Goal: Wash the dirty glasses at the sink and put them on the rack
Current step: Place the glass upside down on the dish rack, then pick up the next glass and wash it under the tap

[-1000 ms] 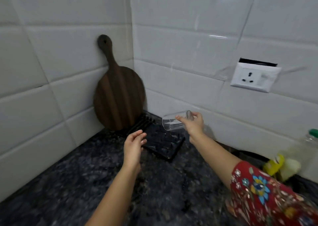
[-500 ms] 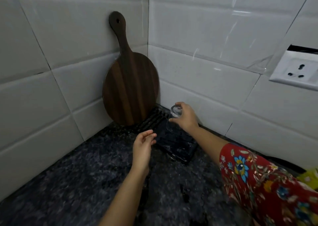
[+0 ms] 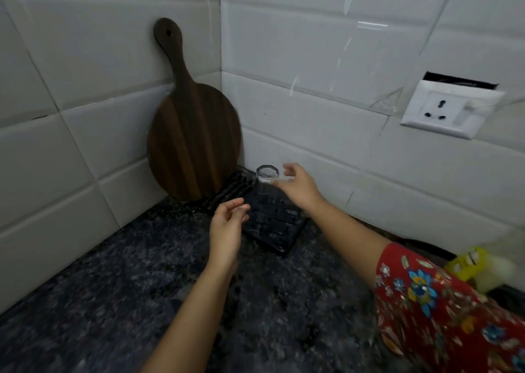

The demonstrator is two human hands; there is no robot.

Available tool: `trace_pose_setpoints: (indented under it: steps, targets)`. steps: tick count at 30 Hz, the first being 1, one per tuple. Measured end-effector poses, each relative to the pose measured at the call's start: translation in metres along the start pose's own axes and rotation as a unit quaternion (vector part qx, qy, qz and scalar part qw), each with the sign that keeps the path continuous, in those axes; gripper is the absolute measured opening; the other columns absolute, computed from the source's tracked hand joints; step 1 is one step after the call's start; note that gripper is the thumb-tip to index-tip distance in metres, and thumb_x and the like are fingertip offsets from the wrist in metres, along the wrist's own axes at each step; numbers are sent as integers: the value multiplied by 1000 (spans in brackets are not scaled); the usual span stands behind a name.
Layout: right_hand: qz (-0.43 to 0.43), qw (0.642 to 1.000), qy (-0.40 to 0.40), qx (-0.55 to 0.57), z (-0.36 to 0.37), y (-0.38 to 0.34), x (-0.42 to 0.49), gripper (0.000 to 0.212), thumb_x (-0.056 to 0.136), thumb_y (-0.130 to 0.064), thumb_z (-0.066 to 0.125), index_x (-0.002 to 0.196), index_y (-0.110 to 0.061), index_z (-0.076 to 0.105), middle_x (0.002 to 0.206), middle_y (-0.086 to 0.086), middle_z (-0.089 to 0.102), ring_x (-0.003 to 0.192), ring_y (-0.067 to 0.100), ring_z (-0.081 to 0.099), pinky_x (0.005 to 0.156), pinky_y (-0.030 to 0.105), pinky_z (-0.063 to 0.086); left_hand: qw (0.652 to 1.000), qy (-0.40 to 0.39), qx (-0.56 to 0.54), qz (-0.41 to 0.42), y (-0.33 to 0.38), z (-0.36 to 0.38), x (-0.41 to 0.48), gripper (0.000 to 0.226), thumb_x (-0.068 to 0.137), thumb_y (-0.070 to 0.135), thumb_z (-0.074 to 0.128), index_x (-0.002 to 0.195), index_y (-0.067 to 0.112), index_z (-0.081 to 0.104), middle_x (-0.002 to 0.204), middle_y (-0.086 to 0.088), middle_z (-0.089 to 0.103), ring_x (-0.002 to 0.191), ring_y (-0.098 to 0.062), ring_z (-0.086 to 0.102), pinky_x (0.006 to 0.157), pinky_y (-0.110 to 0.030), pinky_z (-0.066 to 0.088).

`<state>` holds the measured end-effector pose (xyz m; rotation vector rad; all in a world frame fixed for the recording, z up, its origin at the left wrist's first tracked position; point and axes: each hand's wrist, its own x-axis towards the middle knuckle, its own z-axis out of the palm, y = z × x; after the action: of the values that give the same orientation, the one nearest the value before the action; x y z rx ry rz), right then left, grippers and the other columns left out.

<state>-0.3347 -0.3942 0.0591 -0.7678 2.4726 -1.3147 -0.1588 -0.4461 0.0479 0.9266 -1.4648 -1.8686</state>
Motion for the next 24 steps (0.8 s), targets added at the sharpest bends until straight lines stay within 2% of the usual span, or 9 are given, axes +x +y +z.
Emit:
trace_pose_setpoints:
  steps: [3,6,9,11,14,16,18,21,24]
  targets:
    - [60,990,-49,119,-43,-11,-52,4,88,-22,63,92,-21,64,90,-4,65,77,11,60,68,22,45,999,-39,-9,11,8,16,-31,23,98,16,53,120,13,60,113,-4,69,97,-12,64,72,-16,45]
    - [83,978,-127,144,-91,-9,-113,8,94,-23,56,93,-24,63,89,-7,70,73,8,63,68,21,46,995,-100,-8,10,9,36,-71,19,98,15,51,113,17,62,106,0,70,92,-11,65,73,-19,46]
    - [75,975,-162,130,-129,5,-175,13,96,-20,52,101,-24,63,94,-5,71,79,10,65,68,19,47,985,-171,-4,14,2,53,-117,19,98,8,49,110,11,63,100,-3,70,89,-11,65,69,-12,49]
    - [65,979,-156,115,-148,16,-215,18,97,-12,50,101,-24,62,95,-3,70,82,12,63,70,20,46,976,-219,3,13,-8,61,-143,19,98,6,49,110,7,63,98,-5,70,87,-9,65,66,-8,48]
    - [51,984,-142,90,-172,39,-271,31,96,2,45,105,-23,61,100,2,69,91,16,63,80,24,48,961,-277,20,6,-27,66,-174,18,98,4,48,106,10,63,97,-6,70,89,-13,66,71,-11,50]
    - [51,989,-119,68,-181,60,-302,44,93,12,40,106,-24,61,106,4,67,99,16,62,83,17,47,955,-294,24,-7,-41,65,-191,18,98,4,48,106,9,63,96,-6,70,89,-15,66,72,-12,51]
    - [88,985,-88,119,-184,80,-330,50,90,16,38,110,-25,60,111,-1,60,105,14,56,76,10,42,954,-298,37,-18,-53,62,-205,19,98,4,47,110,5,62,95,-6,70,86,-13,65,69,-9,49]
    - [97,981,-160,44,-178,111,-364,74,82,13,52,130,-42,39,132,-13,47,125,3,43,85,8,39,958,-281,54,-26,-71,56,-218,18,98,5,49,111,3,62,97,-7,69,87,-13,64,68,-8,48]
    - [108,975,-179,70,-155,137,-379,96,71,-17,81,144,-43,23,144,-17,40,133,0,38,100,16,39,963,-257,70,-38,-84,52,-227,17,97,4,50,109,5,62,98,-6,69,84,-10,64,66,-8,47]
